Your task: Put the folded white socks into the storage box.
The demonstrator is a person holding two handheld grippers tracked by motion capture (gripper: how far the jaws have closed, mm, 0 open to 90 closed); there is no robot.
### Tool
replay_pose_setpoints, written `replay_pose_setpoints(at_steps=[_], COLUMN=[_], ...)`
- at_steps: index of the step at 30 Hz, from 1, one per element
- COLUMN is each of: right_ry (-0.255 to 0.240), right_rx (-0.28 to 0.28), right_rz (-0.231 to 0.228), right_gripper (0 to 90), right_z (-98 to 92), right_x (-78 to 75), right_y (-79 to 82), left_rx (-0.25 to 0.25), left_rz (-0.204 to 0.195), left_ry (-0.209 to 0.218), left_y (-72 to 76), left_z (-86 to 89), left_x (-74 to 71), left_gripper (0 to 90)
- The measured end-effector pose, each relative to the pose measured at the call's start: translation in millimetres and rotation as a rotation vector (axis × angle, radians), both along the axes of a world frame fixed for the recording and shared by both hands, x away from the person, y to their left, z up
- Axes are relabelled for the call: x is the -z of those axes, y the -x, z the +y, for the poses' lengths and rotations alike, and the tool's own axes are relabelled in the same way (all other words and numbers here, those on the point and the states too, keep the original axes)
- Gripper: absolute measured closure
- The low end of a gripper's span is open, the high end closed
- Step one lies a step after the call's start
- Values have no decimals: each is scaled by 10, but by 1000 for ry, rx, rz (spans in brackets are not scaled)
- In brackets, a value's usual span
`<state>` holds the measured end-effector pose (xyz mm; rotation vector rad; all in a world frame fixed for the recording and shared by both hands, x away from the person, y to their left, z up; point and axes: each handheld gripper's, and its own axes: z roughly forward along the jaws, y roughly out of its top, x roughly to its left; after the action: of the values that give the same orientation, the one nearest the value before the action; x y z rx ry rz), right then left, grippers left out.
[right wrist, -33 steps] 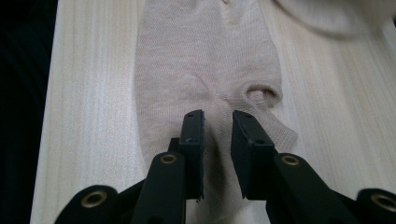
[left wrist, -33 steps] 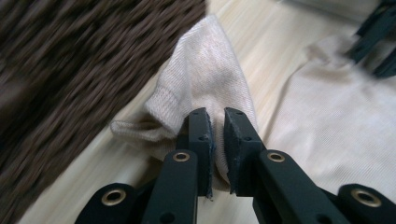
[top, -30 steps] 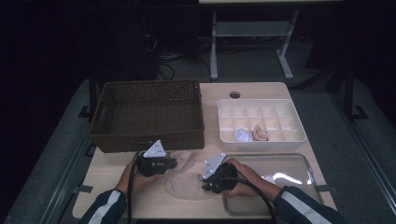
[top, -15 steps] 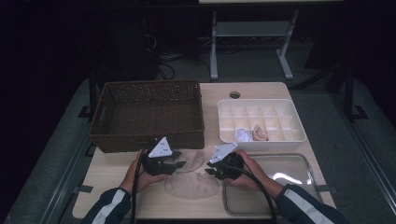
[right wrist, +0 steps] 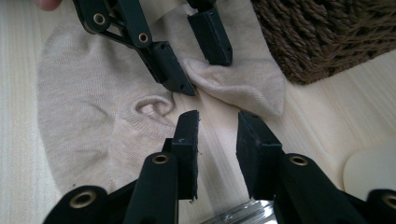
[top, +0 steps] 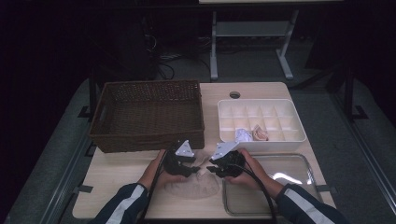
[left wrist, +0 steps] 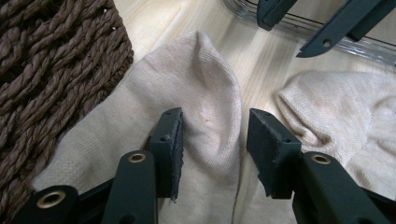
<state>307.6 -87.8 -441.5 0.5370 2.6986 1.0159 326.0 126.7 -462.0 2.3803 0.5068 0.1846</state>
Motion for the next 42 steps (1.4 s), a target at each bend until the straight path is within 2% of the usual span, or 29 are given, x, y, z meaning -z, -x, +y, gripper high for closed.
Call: replay_pose_setpoints(at_steps=[1,4,6,7,8,11,13,15,17,19,21,22,24,26,27,28,32,34,35,37,38,40,42], right_ry=[-3,-5,-19,-11,-17,-39,-53,-74,-93,-101,-116,-119,-138,-145,-163,-175,-163,-173,-188,-185,-186,-175,-170], right_rx=[3,11,25,17,19,38,42,43,36,49,47,48,18,-23,-55,-71,-134,-143,-154,-166,-169,-159,-144], right_rz=[1,-3,7,-3,-2,1,2,1,-9,-42,-55,-68,-67,-88,-85,-89,-150,-157,-156,-165,-170,-167,-175], right_gripper=[676,674,674,674,672,651,600,554,512,478,453,442,450,523,555,607,827,848,859,867,869,871,871], right_z=[-4,-9,-9,-23,-28,-39,-51,-59,-62,-60,-58,-53,-41,-15,-4,12,67,70,68,75,78,89,91], right_x=[-1,-2,-9,-14,-18,-29,-34,-40,-54,-70,-77,-77,-74,-73,-78,-83,-126,-140,-155,-176,-184,-205,-231], right_y=[-3,-12,-5,-17,-19,-24,-38,-48,-61,-73,-86,-93,-109,-107,-100,-87,3,17,30,53,65,81,90], left_rx=[-7,-6,-1,2,6,19,39,63,90,106,131,130,132,125,125,120,114,119,106,77,73,82,76], left_rz=[-9,-23,-37,-49,-55,-67,-87,-87,-80,-89,-74,-79,-76,-81,-75,-78,-89,-84,-94,-112,-119,-125,-139], left_ry=[-4,-7,14,25,36,115,143,191,210,202,224,216,222,214,226,213,185,188,170,143,128,109,106], left_y=[-3,-6,7,11,18,53,89,126,155,190,210,216,222,219,219,217,215,217,218,201,194,204,222], left_z=[4,20,37,48,64,121,174,231,282,318,359,375,403,425,434,436,436,432,419,396,381,337,286], left_x=[-1,-13,-36,-56,-92,-203,-296,-370,-426,-457,-466,-468,-468,-468,-465,-464,-451,-442,-435,-424,-415,-399,-403], left_gripper=[572,721,814,847,858,862,863,864,864,864,864,863,863,862,861,856,839,836,829,738,683,635,514])
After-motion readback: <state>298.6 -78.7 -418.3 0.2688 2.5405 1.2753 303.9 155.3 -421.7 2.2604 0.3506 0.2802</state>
